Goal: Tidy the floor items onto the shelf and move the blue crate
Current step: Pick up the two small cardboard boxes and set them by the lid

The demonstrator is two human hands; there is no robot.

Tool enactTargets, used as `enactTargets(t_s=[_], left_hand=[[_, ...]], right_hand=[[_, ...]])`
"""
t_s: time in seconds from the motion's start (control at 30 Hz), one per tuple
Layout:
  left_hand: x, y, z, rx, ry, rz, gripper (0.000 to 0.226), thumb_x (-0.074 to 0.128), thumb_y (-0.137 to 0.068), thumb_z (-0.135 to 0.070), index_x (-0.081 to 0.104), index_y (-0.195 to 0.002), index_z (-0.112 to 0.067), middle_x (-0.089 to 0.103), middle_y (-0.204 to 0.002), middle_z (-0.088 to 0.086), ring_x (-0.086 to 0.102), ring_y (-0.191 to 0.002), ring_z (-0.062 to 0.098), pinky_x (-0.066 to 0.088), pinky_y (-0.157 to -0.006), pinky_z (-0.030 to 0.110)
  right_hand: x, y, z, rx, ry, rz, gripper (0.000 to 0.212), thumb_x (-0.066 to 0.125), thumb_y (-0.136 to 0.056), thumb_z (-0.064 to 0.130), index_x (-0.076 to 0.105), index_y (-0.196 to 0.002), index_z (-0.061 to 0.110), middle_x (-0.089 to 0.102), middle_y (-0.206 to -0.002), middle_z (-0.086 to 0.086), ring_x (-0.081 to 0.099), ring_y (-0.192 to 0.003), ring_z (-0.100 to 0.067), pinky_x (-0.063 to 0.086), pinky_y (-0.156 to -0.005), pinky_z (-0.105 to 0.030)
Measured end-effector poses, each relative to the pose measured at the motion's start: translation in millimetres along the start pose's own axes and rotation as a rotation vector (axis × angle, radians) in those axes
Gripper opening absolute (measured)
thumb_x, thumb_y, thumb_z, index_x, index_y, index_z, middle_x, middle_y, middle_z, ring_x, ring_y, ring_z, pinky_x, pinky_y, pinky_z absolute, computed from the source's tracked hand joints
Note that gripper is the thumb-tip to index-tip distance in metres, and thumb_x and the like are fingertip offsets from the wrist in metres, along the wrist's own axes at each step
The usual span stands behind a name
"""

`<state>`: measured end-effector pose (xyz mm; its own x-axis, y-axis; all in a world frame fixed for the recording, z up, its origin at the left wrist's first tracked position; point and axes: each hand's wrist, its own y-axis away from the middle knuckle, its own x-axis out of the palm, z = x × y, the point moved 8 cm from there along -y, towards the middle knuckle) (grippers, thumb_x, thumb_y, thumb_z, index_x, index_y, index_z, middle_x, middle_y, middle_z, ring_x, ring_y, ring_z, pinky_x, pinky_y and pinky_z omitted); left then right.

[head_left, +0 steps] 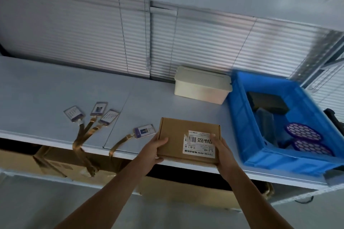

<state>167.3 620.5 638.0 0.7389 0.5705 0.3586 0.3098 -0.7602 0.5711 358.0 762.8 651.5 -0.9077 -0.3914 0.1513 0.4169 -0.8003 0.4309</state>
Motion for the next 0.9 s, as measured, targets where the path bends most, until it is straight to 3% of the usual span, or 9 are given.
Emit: enactTargets(t_s=[0.07, 0.17, 0.23, 0.33, 0.43, 0.53, 0.67, 0.73, 0.9], left_hand=[[4, -19, -5, -0.026, -0.024, -0.047, 0.037, 0.063, -0.087, -0.030, 0.056, -0.124, -0.031, 0.061, -0.127, -0.003, 0.055, -0.112, 0.018, 0.038, -0.108, 0.050], [18, -52, -8, -0.120, -0.108, -0.076, 0.036, 0.064, -0.085, -0.038, 0.060, -0.119, -0.026, 0.065, -0.122, 0.001, 0.059, -0.109, 0.022, 0.044, -0.101, 0.046], [28, -64, -11, -0.158, -0.127, -0.091, 0.025, 0.060, -0.089, -0.038, 0.063, -0.108, -0.022, 0.068, -0.107, 0.002, 0.063, -0.096, 0.021, 0.051, -0.085, 0.037], [45, -92, -20, -0.151, -0.139, -0.096, 0.020, 0.056, -0.094, -0.031, 0.065, -0.101, -0.015, 0.068, -0.093, 0.003, 0.063, -0.080, 0.019, 0.047, -0.062, 0.029], [53, -120, -28, -0.113, -0.216, -0.105, 0.038, 0.057, -0.092, -0.029, 0.063, -0.122, -0.006, 0.068, -0.110, 0.010, 0.064, -0.093, 0.025, 0.050, -0.077, 0.031], [50, -139, -22, -0.130, -0.261, -0.155, 0.048, 0.060, -0.089, -0.034, 0.060, -0.126, -0.005, 0.066, -0.124, 0.014, 0.064, -0.107, 0.029, 0.049, -0.100, 0.041], [43, -132, -7, -0.184, -0.304, -0.233, 0.061, 0.059, -0.087, -0.048, 0.050, -0.136, -0.013, 0.055, -0.139, 0.006, 0.054, -0.122, 0.028, 0.046, -0.092, 0.037], [37, -125, 5, -0.243, -0.321, -0.258, 0.067, 0.059, -0.086, -0.051, 0.044, -0.140, -0.015, 0.048, -0.142, 0.006, 0.047, -0.127, 0.027, 0.042, -0.093, 0.039], [36, -146, -9, -0.151, -0.300, -0.321, 0.054, 0.061, -0.089, -0.036, 0.048, -0.134, -0.008, 0.052, -0.133, 0.011, 0.052, -0.119, 0.028, 0.047, -0.094, 0.039]], right_hand=[[-7, -16, -4, 0.062, -0.025, -0.053, 0.049, 0.070, -0.086, 0.036, 0.059, -0.127, 0.011, 0.074, -0.113, -0.017, 0.071, -0.105, -0.035, 0.054, -0.096, -0.053], [-19, -45, -3, 0.138, -0.018, -0.098, 0.034, 0.065, -0.090, 0.025, 0.066, -0.117, 0.003, 0.078, -0.099, -0.016, 0.076, -0.089, -0.030, 0.061, -0.082, -0.043], [-22, -56, 1, 0.170, -0.002, -0.113, 0.023, 0.060, -0.093, 0.020, 0.069, -0.106, 0.003, 0.079, -0.084, -0.011, 0.075, -0.076, -0.026, 0.060, -0.077, -0.040], [-30, -84, 11, 0.189, 0.027, -0.135, 0.018, 0.058, -0.095, 0.021, 0.068, -0.097, 0.007, 0.078, -0.084, -0.012, 0.071, -0.081, -0.029, 0.055, -0.088, -0.047], [-42, -114, 15, 0.229, 0.097, -0.133, 0.026, 0.061, -0.093, 0.024, 0.068, -0.108, 0.004, 0.076, -0.099, -0.017, 0.071, -0.090, -0.032, 0.053, -0.097, -0.051], [-50, -134, 14, 0.242, 0.176, -0.137, 0.031, 0.063, -0.094, 0.024, 0.067, -0.115, 0.002, 0.076, -0.089, -0.013, 0.071, -0.082, -0.028, 0.059, -0.082, -0.043], [-64, -123, -2, 0.309, 0.364, -0.169, 0.043, 0.062, -0.091, 0.044, 0.057, -0.116, 0.010, 0.065, -0.099, -0.007, 0.061, -0.093, -0.025, 0.051, -0.097, -0.049], [-68, -108, -17, 0.399, 0.395, -0.147, 0.046, 0.063, -0.088, 0.052, 0.053, -0.113, 0.015, 0.060, -0.105, -0.009, 0.058, -0.098, -0.027, 0.052, -0.094, -0.047], [-61, -130, -13, 0.367, 0.116, -0.152, 0.024, 0.070, -0.088, 0.016, 0.063, -0.106, 0.001, 0.065, -0.094, -0.017, 0.063, -0.077, -0.028, 0.058, -0.070, -0.037]])
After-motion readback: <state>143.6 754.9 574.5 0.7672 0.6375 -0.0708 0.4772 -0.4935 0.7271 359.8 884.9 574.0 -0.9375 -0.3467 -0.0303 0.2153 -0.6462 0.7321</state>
